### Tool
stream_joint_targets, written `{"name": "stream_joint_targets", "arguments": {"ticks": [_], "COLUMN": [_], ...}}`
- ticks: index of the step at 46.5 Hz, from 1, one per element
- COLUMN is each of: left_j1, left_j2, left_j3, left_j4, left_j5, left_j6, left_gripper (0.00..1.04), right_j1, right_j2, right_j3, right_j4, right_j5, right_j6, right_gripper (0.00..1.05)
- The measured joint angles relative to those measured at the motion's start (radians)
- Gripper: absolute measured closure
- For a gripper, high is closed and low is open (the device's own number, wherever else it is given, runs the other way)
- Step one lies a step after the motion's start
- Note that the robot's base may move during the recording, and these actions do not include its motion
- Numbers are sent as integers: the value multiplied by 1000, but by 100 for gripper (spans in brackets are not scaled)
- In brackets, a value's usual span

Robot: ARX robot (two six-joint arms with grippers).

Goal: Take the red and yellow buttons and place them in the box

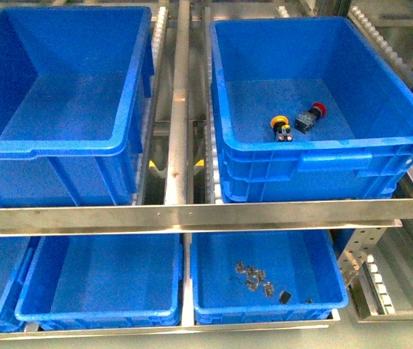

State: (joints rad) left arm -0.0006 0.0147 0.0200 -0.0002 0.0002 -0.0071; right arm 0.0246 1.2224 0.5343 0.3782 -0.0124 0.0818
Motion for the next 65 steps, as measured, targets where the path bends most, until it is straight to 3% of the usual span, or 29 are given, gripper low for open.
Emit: {"name": "stream_joint_targets", "arguments": {"ticks": [3,7,11,26,39,42,65], "left_j1": [0,0,0,0,0,0,0], "left_j2": [0,0,0,0,0,0,0], "left_j3": [0,0,0,0,0,0,0], "left_j4": [0,0,0,0,0,0,0], "left_j5": [0,0,0,0,0,0,0], "left_j6": [0,0,0,0,0,0,0], "left_gripper": [8,8,8,8,8,8,8], "right_j1": [-1,-15,-23,-24,-24,-24,-24], "right_j2": [18,35,-10,-221,-412,-422,-770], "right_j3": [-10,-118,-211,-381,-463,-500,-513], "right_j4": [15,324,490,460,348,388,71], "right_j5": [0,6,13,13,13,13,13], "right_j6": [7,-39,-58,-78,-79,-78,-79], "right_gripper": [8,23,41,102,102,102,102]}}
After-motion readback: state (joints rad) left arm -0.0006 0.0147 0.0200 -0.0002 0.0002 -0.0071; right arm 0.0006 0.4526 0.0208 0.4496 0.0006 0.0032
